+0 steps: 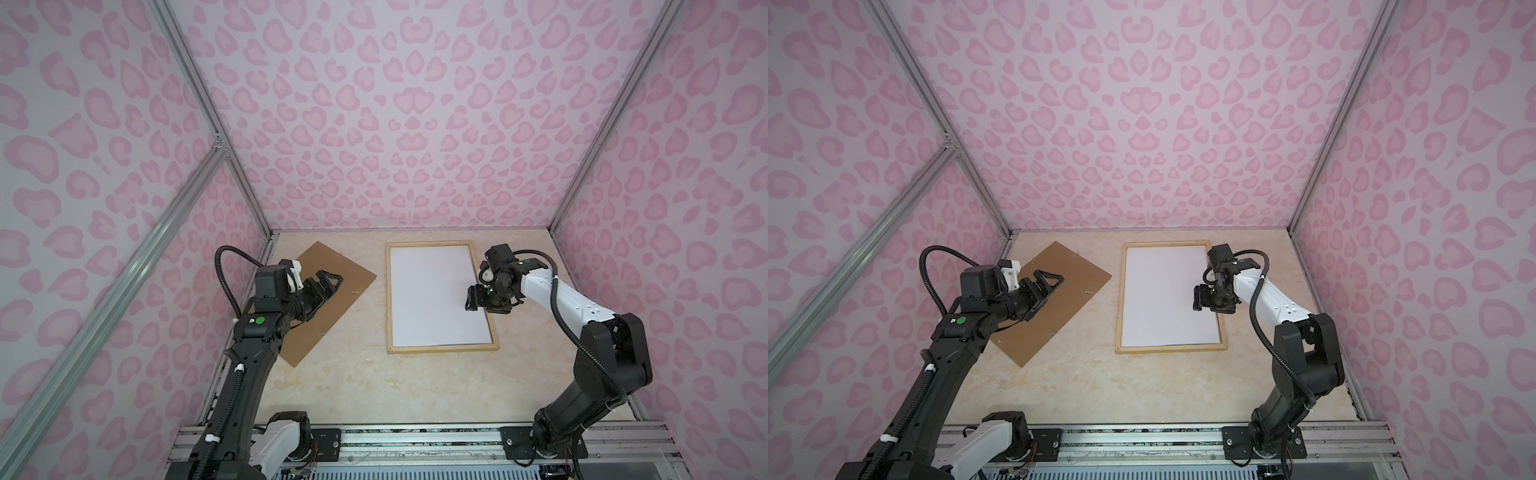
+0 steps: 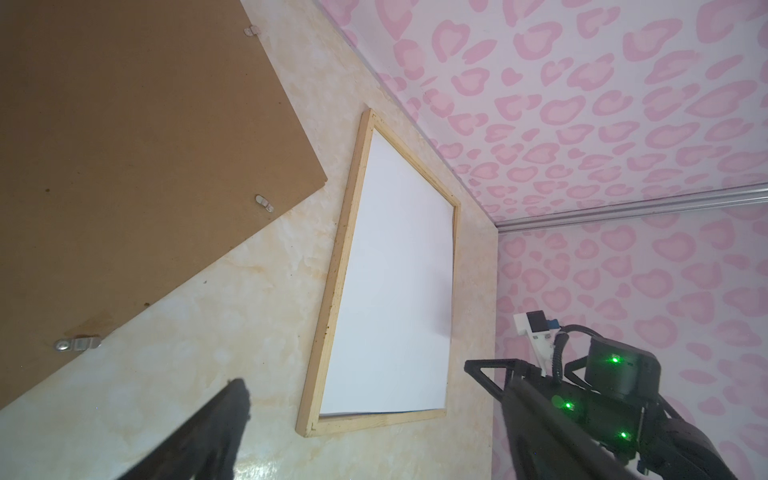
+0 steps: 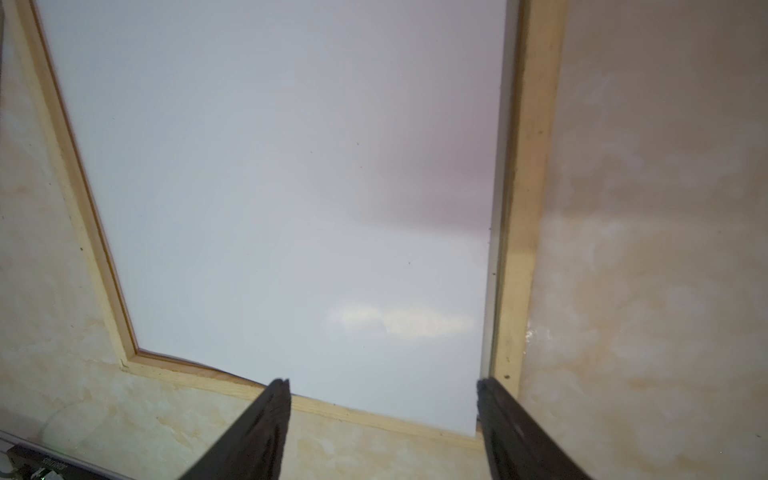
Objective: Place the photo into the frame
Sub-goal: 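Open the right gripper and release the photo's corner inside the frame, then move both grippers to the brown cardboard backing's edges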
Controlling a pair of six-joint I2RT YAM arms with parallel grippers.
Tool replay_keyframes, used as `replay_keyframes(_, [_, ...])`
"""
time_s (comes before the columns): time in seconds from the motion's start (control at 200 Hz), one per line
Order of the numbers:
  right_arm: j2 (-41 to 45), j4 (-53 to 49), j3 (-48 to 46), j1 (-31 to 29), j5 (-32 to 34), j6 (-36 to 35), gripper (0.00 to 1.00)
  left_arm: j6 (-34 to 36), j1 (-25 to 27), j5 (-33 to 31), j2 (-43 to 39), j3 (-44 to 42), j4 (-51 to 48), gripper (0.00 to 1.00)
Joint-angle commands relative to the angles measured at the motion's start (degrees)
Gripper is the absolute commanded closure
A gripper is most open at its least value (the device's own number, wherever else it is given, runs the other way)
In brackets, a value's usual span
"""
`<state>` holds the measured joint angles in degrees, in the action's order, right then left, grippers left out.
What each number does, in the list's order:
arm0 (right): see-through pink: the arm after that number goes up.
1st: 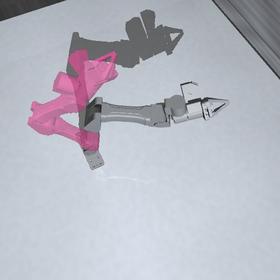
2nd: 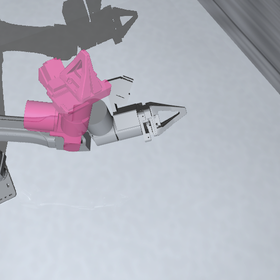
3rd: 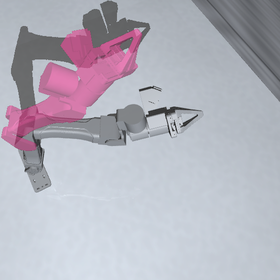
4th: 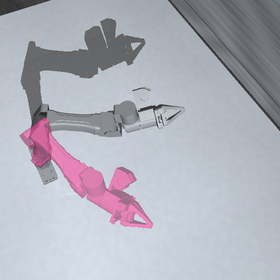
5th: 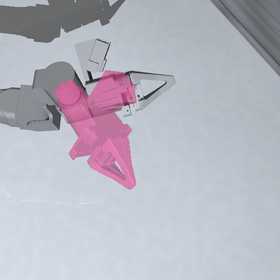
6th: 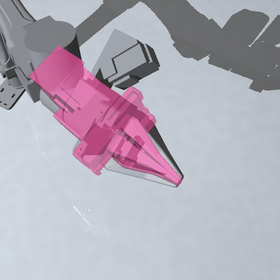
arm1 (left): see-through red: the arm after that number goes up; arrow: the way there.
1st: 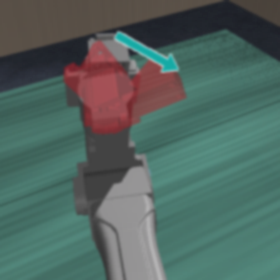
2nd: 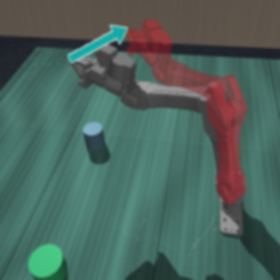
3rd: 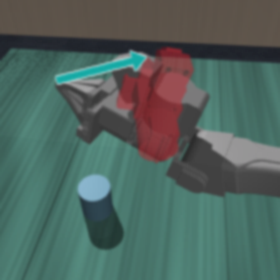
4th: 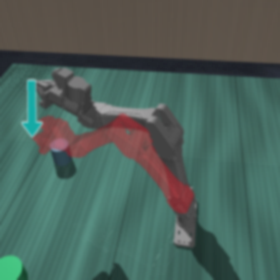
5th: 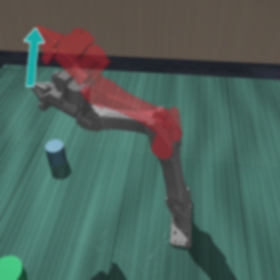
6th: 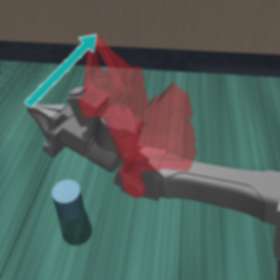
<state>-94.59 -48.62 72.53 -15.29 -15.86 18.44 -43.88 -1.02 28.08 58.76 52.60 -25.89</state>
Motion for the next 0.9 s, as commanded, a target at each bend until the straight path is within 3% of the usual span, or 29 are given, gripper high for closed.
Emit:
replay_keyframes(0.0, [0.5,1.0,0.0,-1.0,1.5,0.2,0.2,1.2,-0.7,-0.2,-0.4,-0.7,-1.0,0.02])
replay_keyframes(0.355, [-1.0,14.2,-10.2,-6.5,-3.0,4.3,0.03,-0.1,-7.9,6.7,0.9,-5.6,-0.6,0.02])
replay_keyframes(0.475, [-1.9,17.6,-13.6,-4.2,-1.6,6.3,0.02,-0.7,-8.3,8.4,2.3,-6.9,-0.4,0.02])
replay_keyframes(0.645, [-2.8,18.6,-13.3,-1.7,1.3,7.4,0.02,-1.0,-8.3,6.0,0.5,-8.1,-0.4,0.02])
replay_keyframes(0.895, [-5.0,21.2,-13.6,6.5,-0.7,10.5,0.02,-0.9,-8.3,4.8,0.0,-7.6,-1.6,0.02])
